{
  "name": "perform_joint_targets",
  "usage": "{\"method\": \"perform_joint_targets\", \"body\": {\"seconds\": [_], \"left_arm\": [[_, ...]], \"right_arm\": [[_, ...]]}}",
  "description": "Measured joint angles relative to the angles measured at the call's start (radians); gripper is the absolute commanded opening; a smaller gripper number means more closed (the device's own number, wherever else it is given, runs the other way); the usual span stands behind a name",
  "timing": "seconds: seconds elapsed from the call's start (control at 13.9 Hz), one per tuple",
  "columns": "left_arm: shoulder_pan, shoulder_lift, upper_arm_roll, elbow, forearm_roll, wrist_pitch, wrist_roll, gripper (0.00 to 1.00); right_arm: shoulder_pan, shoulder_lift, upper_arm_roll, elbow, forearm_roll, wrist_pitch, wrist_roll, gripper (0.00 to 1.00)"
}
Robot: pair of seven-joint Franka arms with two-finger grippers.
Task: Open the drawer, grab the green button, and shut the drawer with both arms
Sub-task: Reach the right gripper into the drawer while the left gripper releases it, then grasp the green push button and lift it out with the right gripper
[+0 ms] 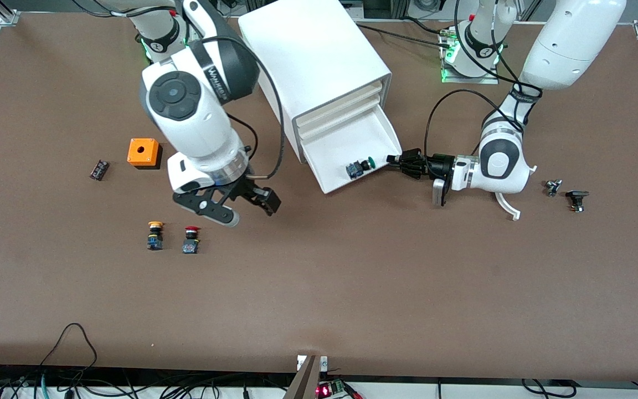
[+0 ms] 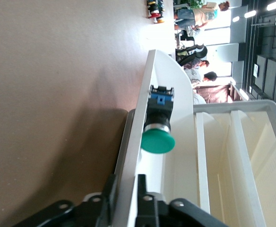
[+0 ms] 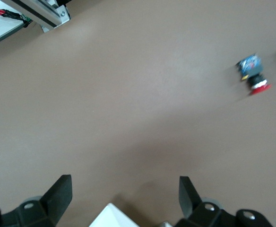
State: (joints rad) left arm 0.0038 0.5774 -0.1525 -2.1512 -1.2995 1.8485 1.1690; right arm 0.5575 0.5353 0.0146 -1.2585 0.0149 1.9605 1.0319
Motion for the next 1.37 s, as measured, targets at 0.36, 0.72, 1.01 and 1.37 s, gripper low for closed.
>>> {"method": "perform_joint_targets", "body": {"seconds": [0.36, 0.72, 1.01, 1.37], "left_arm": [[0.020, 0.001, 0.009, 0.037, 0.040, 0.000, -0.074, 1.00], [0.087, -0.035, 0.022, 0.189, 0.333, -0.017, -0.358, 1.00], [0.099, -0.104, 0.060, 0.359, 0.668, -0.200, -0.646, 1.00], [0.100, -0.137, 0.075, 0.667, 0.974, -0.516, -0.874, 1.00]], "right_arm": [[0.118, 0.057, 0.000, 0.001, 0.000, 0.067, 0.315, 1.00], [0.209, 0.131, 0.000, 0.020, 0.000, 0.140, 0.606, 1.00], [0.276, 0.234, 0.001, 0.079, 0.000, 0.207, 0.803, 0.99], [0.306, 0.276, 0.001, 0.039, 0.002, 0.307, 0.858, 0.99]]}}
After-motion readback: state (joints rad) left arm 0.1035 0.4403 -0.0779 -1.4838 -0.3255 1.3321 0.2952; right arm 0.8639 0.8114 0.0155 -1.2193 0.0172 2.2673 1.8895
